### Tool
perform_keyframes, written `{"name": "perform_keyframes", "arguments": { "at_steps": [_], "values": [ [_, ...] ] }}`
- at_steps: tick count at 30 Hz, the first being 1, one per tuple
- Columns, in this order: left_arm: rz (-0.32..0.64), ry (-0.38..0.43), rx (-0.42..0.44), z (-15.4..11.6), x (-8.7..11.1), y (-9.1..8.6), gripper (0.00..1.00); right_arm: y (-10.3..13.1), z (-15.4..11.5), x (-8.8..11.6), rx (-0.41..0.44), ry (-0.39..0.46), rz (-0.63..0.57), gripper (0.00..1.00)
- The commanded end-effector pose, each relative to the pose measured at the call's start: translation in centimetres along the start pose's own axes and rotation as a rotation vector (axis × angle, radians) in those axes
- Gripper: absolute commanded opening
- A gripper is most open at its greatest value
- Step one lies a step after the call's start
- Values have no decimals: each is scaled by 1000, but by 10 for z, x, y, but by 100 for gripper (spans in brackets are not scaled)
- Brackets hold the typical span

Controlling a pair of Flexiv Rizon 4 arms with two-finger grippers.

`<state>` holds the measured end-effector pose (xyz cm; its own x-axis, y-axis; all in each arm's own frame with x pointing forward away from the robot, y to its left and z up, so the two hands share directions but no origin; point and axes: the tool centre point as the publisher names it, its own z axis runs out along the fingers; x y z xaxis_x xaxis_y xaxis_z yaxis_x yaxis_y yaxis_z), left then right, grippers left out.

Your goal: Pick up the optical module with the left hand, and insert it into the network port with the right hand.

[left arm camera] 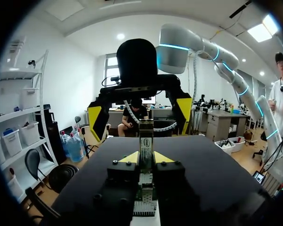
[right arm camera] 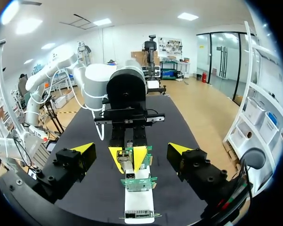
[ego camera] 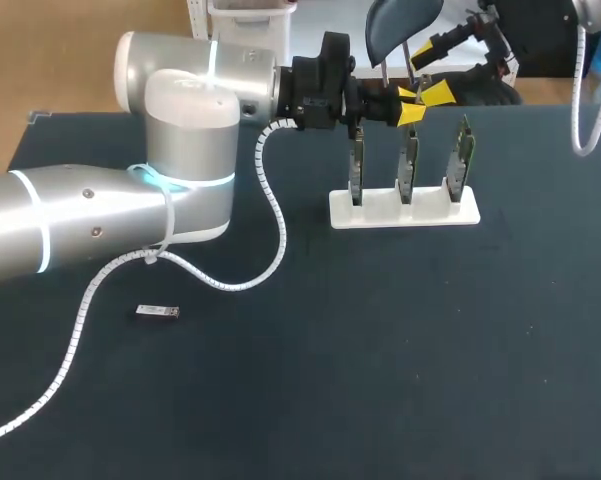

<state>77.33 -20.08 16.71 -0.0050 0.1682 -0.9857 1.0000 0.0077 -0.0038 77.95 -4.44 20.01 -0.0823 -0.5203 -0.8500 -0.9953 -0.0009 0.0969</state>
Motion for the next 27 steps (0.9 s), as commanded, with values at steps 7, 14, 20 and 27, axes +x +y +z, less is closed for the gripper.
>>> {"name": "perform_keyframes", "arguments": {
  "at_steps": [7, 14, 20, 27],
  "values": [
    [0, -1, -2, -1, 0, -1, 0, -3, 0, 2, -1, 5, 9, 100],
    [0, -1, -2, -1, 0, -1, 0, -2, -1, 3, 6, 4, 12, 100],
    [0, -1, -2, -1, 0, -1, 0, -1, -1, 4, 6, -1, 7, 0],
    [0, -1, -2, -1, 0, -1, 0, -1, -1, 5, 2, -4, 9, 0]
  ]
}}
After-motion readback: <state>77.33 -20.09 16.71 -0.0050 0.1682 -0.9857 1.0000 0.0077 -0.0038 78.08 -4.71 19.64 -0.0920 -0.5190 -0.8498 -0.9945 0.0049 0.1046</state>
